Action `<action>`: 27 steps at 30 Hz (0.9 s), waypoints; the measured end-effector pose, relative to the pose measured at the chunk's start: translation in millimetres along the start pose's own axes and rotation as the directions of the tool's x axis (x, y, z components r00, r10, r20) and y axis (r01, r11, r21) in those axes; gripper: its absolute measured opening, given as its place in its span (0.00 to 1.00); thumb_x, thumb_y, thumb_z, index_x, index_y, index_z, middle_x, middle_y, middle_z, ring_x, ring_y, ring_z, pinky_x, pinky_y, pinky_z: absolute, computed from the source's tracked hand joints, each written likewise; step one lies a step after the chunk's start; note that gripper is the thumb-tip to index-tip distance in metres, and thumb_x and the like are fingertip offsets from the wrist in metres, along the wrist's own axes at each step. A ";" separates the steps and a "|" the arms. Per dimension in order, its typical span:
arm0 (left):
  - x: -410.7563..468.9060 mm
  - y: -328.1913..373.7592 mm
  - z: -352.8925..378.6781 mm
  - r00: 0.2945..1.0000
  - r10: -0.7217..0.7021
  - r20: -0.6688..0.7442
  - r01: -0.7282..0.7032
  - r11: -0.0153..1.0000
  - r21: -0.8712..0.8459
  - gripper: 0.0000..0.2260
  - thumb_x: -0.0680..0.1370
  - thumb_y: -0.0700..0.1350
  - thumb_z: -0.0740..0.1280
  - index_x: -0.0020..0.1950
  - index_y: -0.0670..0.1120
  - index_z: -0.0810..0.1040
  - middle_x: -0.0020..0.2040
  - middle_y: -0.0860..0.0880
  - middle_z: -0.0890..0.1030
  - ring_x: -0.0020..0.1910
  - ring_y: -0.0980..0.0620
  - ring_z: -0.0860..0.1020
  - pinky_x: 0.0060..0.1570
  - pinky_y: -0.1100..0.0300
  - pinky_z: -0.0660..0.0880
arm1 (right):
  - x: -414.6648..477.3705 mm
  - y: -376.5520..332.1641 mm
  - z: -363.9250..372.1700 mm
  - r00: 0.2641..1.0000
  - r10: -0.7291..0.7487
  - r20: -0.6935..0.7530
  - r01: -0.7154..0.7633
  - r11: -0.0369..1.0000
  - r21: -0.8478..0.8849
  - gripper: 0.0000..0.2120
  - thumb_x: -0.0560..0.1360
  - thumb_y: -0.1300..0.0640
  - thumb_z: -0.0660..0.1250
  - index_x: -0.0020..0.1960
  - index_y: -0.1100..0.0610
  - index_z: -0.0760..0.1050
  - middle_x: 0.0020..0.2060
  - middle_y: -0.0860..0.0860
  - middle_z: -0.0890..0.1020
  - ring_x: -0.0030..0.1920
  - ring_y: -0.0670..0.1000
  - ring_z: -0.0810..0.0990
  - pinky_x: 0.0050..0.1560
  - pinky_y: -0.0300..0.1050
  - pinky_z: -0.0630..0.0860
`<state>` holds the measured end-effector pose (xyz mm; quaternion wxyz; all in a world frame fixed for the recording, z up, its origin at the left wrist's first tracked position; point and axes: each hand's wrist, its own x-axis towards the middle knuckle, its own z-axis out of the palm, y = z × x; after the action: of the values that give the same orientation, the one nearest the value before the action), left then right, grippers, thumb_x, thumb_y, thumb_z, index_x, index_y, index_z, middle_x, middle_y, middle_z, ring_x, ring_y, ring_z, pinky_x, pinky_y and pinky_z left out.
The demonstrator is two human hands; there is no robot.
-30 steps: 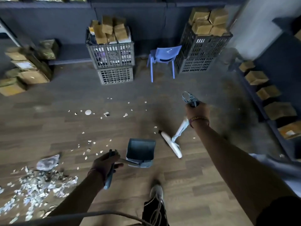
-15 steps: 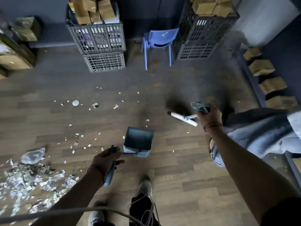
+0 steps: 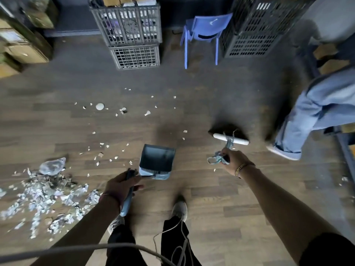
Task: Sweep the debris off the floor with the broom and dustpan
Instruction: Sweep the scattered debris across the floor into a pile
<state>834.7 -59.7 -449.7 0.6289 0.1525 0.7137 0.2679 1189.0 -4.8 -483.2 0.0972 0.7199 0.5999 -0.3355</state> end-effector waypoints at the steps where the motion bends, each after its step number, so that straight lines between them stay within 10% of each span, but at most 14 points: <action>1: 2.5 -2.3 -11.3 1.000 -0.001 -0.002 0.001 1.000 -0.010 0.14 0.75 0.33 0.66 0.59 0.43 0.76 0.28 0.58 0.82 0.25 0.56 0.81 0.29 0.64 0.69 | -5.7 -8.1 7.7 1.000 0.013 -0.002 -0.013 1.000 -0.021 0.17 0.72 0.53 0.70 0.60 0.53 0.77 0.53 0.57 0.83 0.56 0.60 0.80 0.53 0.46 0.74; 9: 16.0 -4.1 -127.4 1.000 0.002 0.022 0.000 0.998 -0.064 0.13 0.75 0.33 0.67 0.59 0.40 0.77 0.31 0.56 0.83 0.26 0.55 0.82 0.29 0.61 0.70 | -49.6 -139.4 100.9 1.000 0.016 -0.006 -0.016 1.000 -0.020 0.18 0.74 0.47 0.66 0.62 0.51 0.74 0.52 0.57 0.83 0.55 0.60 0.79 0.51 0.46 0.73; 14: 13.5 -2.0 -217.3 0.999 -0.034 0.001 0.034 0.994 -0.108 0.18 0.75 0.29 0.64 0.64 0.34 0.72 0.51 0.41 0.78 0.23 0.53 0.80 0.20 0.68 0.71 | -47.7 -294.0 161.3 0.985 0.126 -0.116 -0.097 0.970 0.223 0.16 0.74 0.42 0.65 0.58 0.49 0.78 0.50 0.57 0.84 0.54 0.61 0.80 0.50 0.48 0.75; 20: 15.1 -9.9 -333.4 0.995 -0.049 -0.090 0.031 0.981 -0.190 0.16 0.74 0.32 0.66 0.62 0.36 0.75 0.26 0.54 0.82 0.23 0.56 0.80 0.24 0.67 0.69 | -46.1 -477.6 194.8 0.972 0.168 -0.165 -0.084 0.902 0.423 0.20 0.74 0.39 0.64 0.58 0.50 0.79 0.53 0.54 0.83 0.57 0.58 0.79 0.52 0.45 0.74; 27: 8.6 -22.4 -423.2 0.971 -0.100 -0.219 0.025 0.947 -0.320 0.18 0.75 0.28 0.64 0.64 0.35 0.72 0.26 0.53 0.81 0.20 0.55 0.79 0.19 0.71 0.69 | -73.5 -635.6 201.6 0.993 -0.007 -0.120 0.070 0.845 0.530 0.23 0.72 0.36 0.65 0.53 0.54 0.80 0.51 0.55 0.83 0.55 0.57 0.80 0.50 0.45 0.74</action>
<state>421.4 -153.7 -441.8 0.5657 -0.0049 0.7348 0.3742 520.7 -6.6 -424.6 -0.1472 0.7242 0.5021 -0.4491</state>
